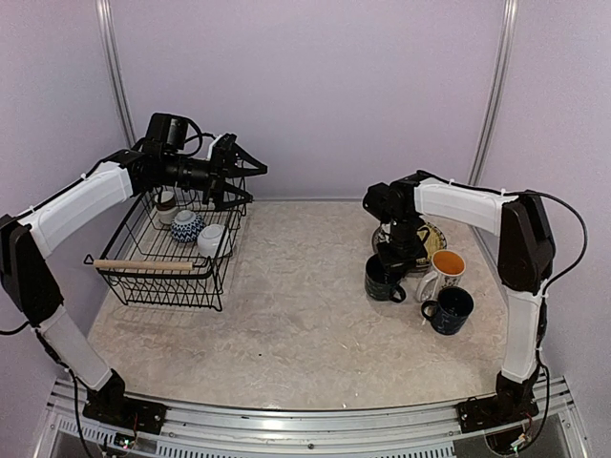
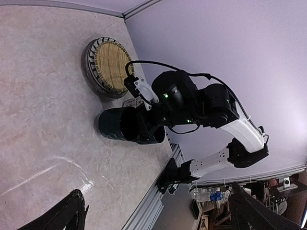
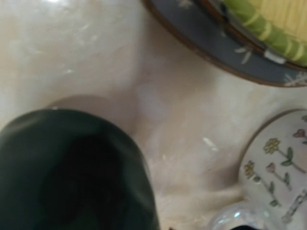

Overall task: Unload the mixed dishes from the dish rack
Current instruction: Place the cup at the center of the board, then grab the cup from the dish rack.

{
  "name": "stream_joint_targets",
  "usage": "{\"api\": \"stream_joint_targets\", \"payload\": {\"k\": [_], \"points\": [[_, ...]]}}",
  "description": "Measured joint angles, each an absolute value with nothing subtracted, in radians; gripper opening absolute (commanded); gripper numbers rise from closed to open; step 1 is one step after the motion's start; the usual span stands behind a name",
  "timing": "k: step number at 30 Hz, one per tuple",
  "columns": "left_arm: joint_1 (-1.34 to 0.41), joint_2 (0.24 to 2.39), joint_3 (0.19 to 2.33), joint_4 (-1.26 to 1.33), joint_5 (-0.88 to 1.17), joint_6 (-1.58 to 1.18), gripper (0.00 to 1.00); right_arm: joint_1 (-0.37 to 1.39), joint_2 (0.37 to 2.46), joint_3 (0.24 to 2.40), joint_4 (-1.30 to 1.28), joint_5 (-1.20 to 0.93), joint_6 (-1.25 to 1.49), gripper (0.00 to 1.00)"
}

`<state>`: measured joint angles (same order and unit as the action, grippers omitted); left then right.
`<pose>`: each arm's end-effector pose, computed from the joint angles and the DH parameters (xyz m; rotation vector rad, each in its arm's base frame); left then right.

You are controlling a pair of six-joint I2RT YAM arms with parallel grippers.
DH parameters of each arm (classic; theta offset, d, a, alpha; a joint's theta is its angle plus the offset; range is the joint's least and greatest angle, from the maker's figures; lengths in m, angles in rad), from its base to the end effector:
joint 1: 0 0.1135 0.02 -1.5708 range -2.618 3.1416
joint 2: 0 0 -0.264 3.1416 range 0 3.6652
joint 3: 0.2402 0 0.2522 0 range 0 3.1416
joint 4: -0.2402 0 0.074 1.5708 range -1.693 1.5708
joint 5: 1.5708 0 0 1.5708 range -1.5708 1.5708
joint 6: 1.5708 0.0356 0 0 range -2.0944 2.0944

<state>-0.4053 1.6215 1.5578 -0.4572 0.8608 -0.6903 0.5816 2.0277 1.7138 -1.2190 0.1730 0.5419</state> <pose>0.3257 -0.1691 0.3731 0.2663 2.2581 -1.5240 0.3310 0.2103 0.2229 -0.0548 3.0110 -0.1906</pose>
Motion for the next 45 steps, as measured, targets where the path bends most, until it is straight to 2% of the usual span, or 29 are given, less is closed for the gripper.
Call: {"api": "stream_joint_targets", "payload": {"k": [8,13,25,29,34,37,45], "points": [[-0.405,1.621,1.558,-0.457,0.869,-0.691,0.99,0.532,2.028,1.673,-1.201,0.176,0.517,0.0],[-0.405,1.621,1.558,-0.457,0.872,-0.691,0.99,0.522,2.037,1.669,-1.193,0.181,0.509,0.18],[-0.397,1.615,1.558,-0.458,0.871,-0.69,0.99,0.526,2.03,1.692,-1.184,0.205,0.495,0.45],[-0.391,1.595,1.558,-0.463,0.855,-0.678,0.99,0.536,1.992,1.691,-1.179,0.209,0.497,0.54],[-0.371,1.562,1.562,-0.487,0.807,-0.637,0.99,0.581,1.897,1.665,-1.13,0.218,0.494,0.72],[-0.336,1.562,1.563,-0.498,0.776,-0.619,0.99,0.617,1.844,1.632,-1.093,0.236,0.489,0.77],[-0.21,1.602,1.563,-0.539,0.641,-0.549,0.98,0.675,1.774,1.526,-0.97,0.273,0.471,0.83]]}}
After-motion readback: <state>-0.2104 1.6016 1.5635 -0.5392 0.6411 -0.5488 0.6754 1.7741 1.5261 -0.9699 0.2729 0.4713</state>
